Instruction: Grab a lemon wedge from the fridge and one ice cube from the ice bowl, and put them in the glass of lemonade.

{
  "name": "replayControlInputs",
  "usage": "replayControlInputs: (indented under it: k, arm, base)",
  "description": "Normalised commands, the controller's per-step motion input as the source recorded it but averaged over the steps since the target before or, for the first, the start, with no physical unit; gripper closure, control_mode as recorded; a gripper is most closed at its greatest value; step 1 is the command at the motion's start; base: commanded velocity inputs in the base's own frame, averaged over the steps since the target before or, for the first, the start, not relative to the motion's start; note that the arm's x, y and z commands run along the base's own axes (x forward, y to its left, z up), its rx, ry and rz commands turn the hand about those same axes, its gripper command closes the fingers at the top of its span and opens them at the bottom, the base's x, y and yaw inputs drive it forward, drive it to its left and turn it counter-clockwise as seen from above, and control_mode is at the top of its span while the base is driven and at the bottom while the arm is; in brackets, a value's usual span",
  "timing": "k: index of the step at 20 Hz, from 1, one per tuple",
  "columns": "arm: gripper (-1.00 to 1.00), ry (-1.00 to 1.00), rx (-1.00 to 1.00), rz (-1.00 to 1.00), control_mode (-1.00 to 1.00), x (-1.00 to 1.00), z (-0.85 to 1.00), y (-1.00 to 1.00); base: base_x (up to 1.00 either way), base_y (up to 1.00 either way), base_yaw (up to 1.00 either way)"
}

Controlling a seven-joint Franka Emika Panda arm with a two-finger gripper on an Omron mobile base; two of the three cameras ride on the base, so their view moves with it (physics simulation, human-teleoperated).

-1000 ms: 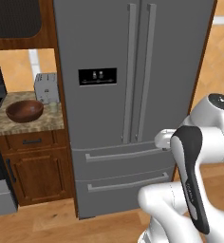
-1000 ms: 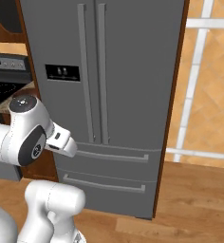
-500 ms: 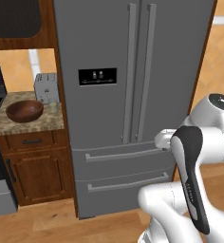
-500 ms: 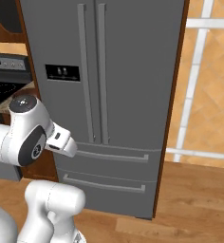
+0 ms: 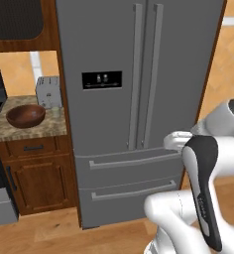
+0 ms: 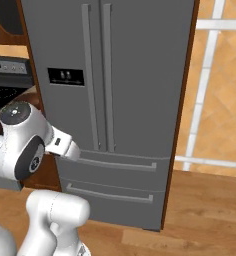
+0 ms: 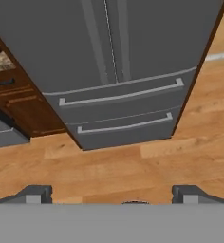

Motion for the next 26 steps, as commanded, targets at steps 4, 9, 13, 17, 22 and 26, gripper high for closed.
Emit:
replayControlInputs:
  k: [4,9,13,17,22,26]
  arm:
    - [-1.0,-0.43,0.0,0.14,-1.0,0.42,0.78,-0.17]
    - [-1.0,-0.14,0.02,0.27,-1.0,1.0,0.58,-0.15]
    - [-1.0,0.0,-0.15,0.21,-1.0,1.0,0.3,0.03]
    - [-1.0,0.17,-0.3,-0.02,-1.0,0.89,0.56,0.23]
    - [-1.0,0.13,-0.08,-0.02,-1.0,0.12,0.2,-0.01]
    - [-1.0,0.12,0.02,-0.2,-1.0,0.68,0.0,-0.08]
  base:
    - [0.0,0.0,0.0]
    - [0.0,0.0,0.0]
    - [0.0,0.0,0.0]
    - [0.0,0.0,0.0]
    - [0.0,0.0,0.0]
    - [0.0,0.0,0.0]
